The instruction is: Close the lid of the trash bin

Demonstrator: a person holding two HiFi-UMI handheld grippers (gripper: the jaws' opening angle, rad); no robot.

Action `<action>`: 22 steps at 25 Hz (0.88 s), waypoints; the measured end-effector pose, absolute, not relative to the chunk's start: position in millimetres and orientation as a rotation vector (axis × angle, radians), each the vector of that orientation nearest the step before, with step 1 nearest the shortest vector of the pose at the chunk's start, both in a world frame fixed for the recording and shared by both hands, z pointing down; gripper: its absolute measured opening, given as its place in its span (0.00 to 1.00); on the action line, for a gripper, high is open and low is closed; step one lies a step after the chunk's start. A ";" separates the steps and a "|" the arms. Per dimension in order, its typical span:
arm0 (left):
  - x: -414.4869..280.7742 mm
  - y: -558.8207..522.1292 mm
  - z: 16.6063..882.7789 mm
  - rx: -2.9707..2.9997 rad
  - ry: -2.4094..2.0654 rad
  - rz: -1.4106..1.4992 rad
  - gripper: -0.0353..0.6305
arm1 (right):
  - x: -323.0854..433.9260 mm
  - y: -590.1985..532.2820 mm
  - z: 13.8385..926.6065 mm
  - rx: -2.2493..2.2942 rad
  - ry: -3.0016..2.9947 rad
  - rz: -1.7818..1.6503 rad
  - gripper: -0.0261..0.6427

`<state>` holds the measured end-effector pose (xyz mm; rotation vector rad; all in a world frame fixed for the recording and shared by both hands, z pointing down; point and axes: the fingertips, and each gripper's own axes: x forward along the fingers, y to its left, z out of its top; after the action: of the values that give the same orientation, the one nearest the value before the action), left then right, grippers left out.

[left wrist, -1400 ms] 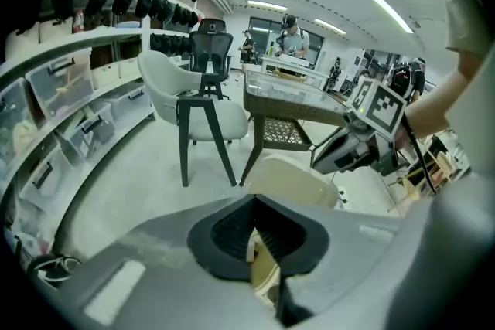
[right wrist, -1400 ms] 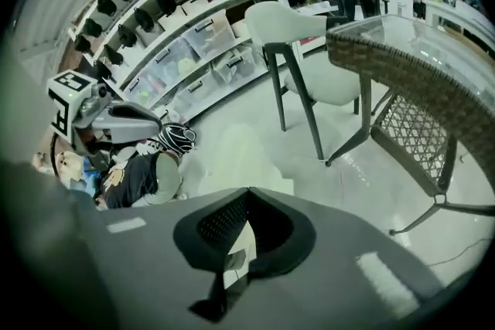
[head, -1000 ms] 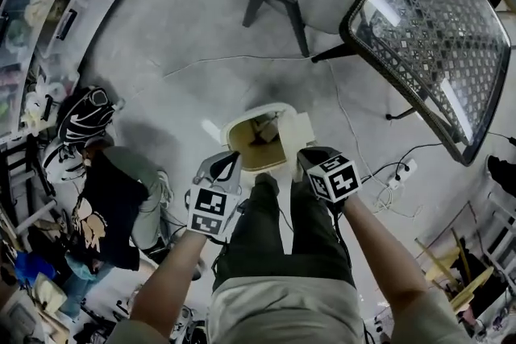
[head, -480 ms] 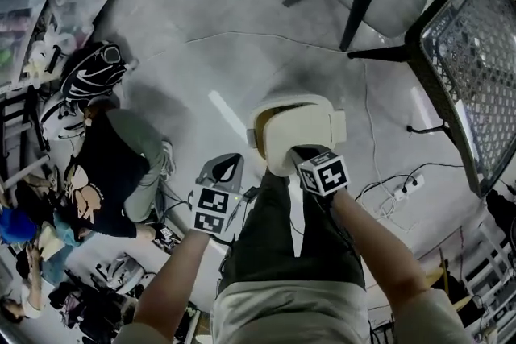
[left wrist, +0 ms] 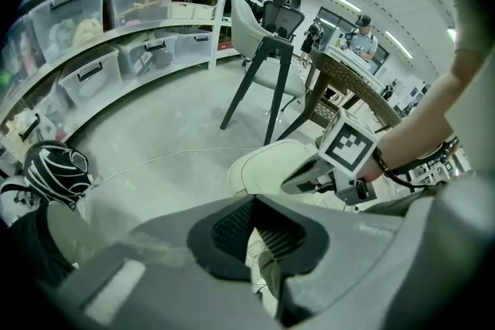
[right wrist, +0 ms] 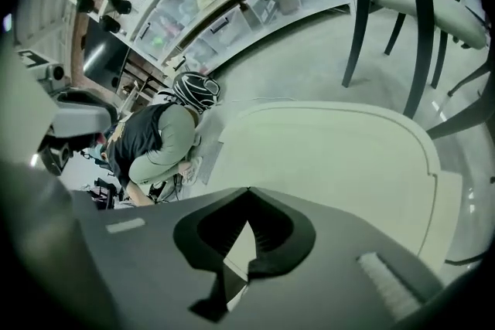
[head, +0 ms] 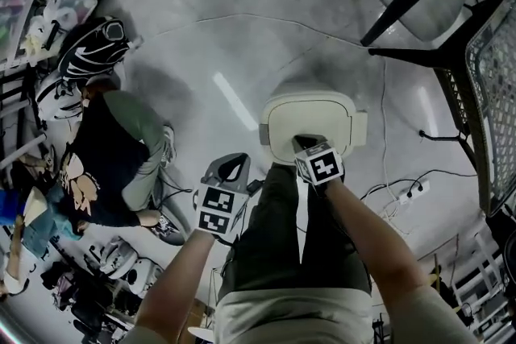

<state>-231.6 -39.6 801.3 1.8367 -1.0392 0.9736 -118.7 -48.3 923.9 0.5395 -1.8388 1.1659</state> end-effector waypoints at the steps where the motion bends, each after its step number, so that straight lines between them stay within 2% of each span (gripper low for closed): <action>1: -232.4 -39.4 804.9 1.834 -1.039 0.976 0.06 | -121.1 -49.0 925.3 0.535 -1.867 1.162 0.04; 5: -234.6 -43.2 810.8 1.837 -1.042 0.982 0.06 | -124.0 -49.7 928.3 0.547 -1.925 1.200 0.04; 10: -224.1 -60.9 783.0 1.871 -1.041 0.970 0.06 | -93.4 -63.1 904.5 0.614 -1.826 1.234 0.04; 22: -188.7 -119.0 638.8 2.038 -1.159 0.866 0.06 | -35.2 -127.8 693.8 0.716 -2.112 0.983 0.04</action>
<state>-188.7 -119.0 638.8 2.0375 -1.1592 0.8655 -35.2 -127.8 693.8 0.7155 -2.1124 0.9832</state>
